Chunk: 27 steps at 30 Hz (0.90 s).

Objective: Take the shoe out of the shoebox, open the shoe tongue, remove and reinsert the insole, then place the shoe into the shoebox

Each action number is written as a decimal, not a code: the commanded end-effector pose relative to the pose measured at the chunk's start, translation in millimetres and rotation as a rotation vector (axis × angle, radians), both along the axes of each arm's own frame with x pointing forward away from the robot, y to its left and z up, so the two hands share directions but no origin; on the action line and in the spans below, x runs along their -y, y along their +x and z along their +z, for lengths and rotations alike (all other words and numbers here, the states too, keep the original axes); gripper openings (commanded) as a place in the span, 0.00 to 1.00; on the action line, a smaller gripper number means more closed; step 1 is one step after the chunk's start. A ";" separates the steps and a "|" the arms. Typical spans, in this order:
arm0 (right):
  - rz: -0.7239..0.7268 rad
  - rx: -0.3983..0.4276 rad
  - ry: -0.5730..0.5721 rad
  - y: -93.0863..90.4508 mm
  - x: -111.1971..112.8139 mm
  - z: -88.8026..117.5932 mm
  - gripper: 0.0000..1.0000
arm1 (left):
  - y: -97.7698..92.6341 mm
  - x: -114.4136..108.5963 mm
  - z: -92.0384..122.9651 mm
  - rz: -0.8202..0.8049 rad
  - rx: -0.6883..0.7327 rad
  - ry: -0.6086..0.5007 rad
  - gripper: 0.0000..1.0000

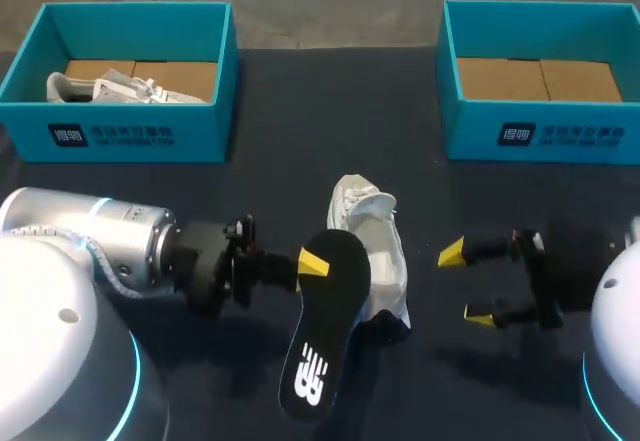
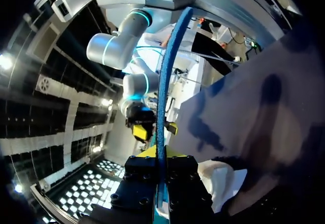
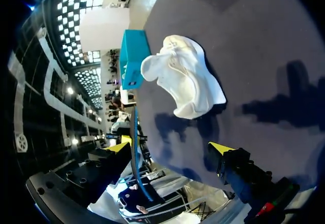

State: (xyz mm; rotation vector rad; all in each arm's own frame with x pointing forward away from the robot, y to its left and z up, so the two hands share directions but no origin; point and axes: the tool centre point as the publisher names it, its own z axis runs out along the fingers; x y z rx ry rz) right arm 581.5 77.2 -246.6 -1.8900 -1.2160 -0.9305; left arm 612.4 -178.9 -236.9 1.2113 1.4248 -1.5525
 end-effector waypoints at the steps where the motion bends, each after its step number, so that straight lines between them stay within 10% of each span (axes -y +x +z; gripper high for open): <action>1: -0.015 -0.002 -0.002 -17.9 -2.6 -0.6 1.00 | -6.6 -1.2 0.5 0.053 -0.061 -0.004 0.00; 27: -0.007 0.004 -0.001 -18.2 -3.5 -1.1 1.00 | -6.9 2.4 -17.3 0.035 -0.144 -0.043 0.00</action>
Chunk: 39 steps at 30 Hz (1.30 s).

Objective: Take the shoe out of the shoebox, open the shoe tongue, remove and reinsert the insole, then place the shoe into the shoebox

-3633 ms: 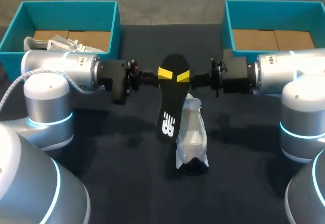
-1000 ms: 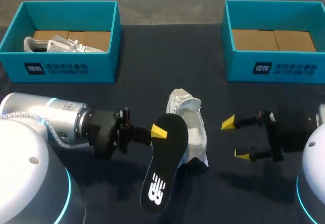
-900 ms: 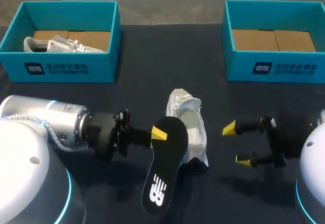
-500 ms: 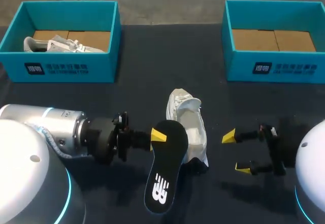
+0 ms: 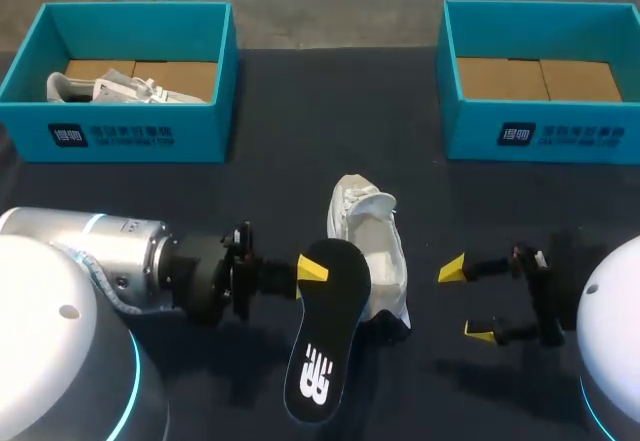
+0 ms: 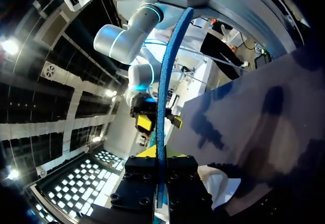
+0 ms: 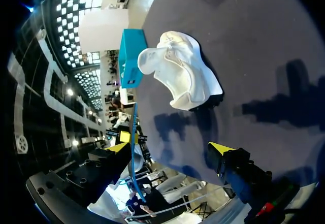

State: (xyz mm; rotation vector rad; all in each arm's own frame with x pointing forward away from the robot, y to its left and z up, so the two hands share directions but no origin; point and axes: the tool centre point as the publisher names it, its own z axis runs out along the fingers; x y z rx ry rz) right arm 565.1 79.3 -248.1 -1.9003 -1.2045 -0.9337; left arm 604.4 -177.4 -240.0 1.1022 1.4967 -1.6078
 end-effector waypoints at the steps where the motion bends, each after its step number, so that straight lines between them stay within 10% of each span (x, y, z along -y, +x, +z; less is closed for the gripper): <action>1: 0.006 0.004 -0.002 -2.2 -4.7 -2.9 1.00 | 3.6 4.7 -18.8 -0.013 -0.077 -0.055 0.00; 39: 0.011 -0.035 0.100 9.0 -40.3 -41.0 1.00 | 19.1 26.4 -31.8 0.030 -0.428 -0.002 0.00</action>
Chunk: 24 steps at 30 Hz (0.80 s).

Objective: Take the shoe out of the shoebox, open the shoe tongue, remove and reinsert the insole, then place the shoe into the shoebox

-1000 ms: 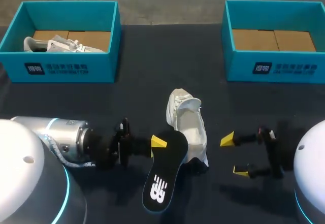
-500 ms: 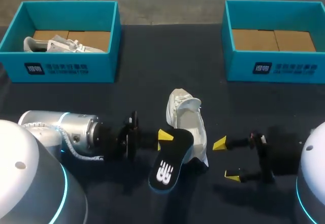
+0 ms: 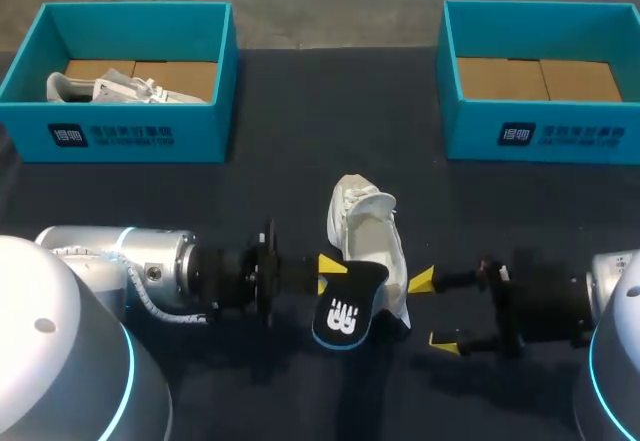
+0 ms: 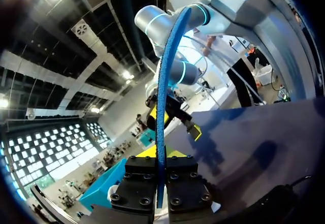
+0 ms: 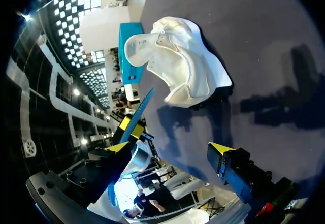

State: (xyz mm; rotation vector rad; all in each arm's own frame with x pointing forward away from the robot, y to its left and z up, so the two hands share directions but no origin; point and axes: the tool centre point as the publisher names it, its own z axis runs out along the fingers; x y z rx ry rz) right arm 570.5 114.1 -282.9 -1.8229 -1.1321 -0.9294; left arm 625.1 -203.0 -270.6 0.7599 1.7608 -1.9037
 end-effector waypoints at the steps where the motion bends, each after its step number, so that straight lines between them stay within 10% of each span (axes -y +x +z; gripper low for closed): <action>1: -0.006 -0.001 0.006 3.6 -5.3 -6.4 1.00 | -1.3 1.3 -1.6 -0.008 -0.004 0.000 0.00; 24: -0.007 -0.002 0.006 3.6 -5.2 -6.4 1.00 | 4.4 18.7 -10.1 -0.063 -0.031 -0.036 0.00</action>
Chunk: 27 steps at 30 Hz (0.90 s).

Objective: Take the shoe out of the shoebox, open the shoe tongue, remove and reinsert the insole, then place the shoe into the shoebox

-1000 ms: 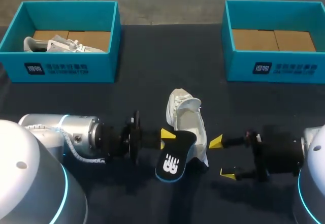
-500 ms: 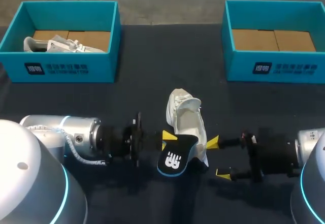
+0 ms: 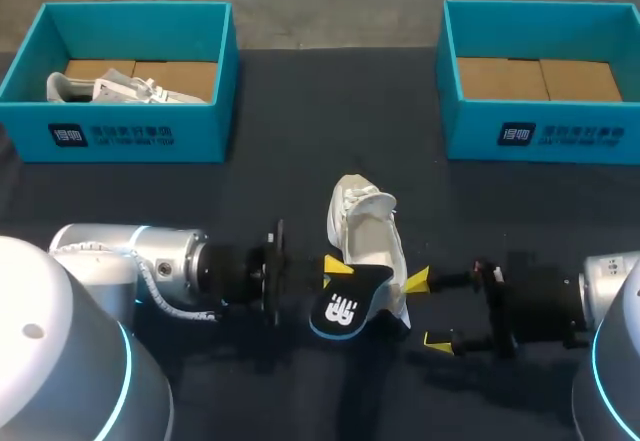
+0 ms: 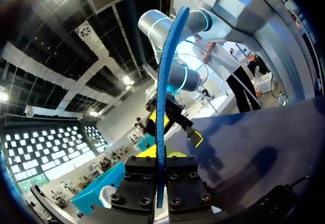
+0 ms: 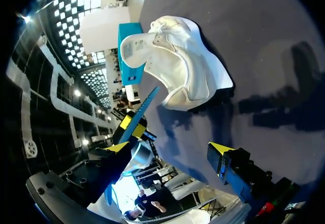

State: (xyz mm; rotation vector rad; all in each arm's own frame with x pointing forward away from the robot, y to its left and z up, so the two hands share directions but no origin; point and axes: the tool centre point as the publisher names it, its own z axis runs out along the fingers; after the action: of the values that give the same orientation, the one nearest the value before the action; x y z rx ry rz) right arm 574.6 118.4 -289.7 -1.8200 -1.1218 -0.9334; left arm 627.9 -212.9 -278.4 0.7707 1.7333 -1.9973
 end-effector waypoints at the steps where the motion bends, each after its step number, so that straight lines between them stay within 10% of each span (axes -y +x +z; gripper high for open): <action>1: -0.002 0.000 -0.002 -0.5 -0.9 0.3 1.00 | 2.1 9.6 -1.8 -0.009 0.006 0.003 0.00; 27: -0.002 0.000 -0.002 -0.5 -0.9 0.3 1.00 | 17.9 22.1 -18.3 -0.011 -0.048 0.015 0.00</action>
State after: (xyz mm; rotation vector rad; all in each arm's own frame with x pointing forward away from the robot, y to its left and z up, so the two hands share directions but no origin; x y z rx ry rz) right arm 574.8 118.4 -289.8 -1.8198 -1.1216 -0.9336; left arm 645.0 -231.9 -293.7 0.7454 1.7726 -2.0256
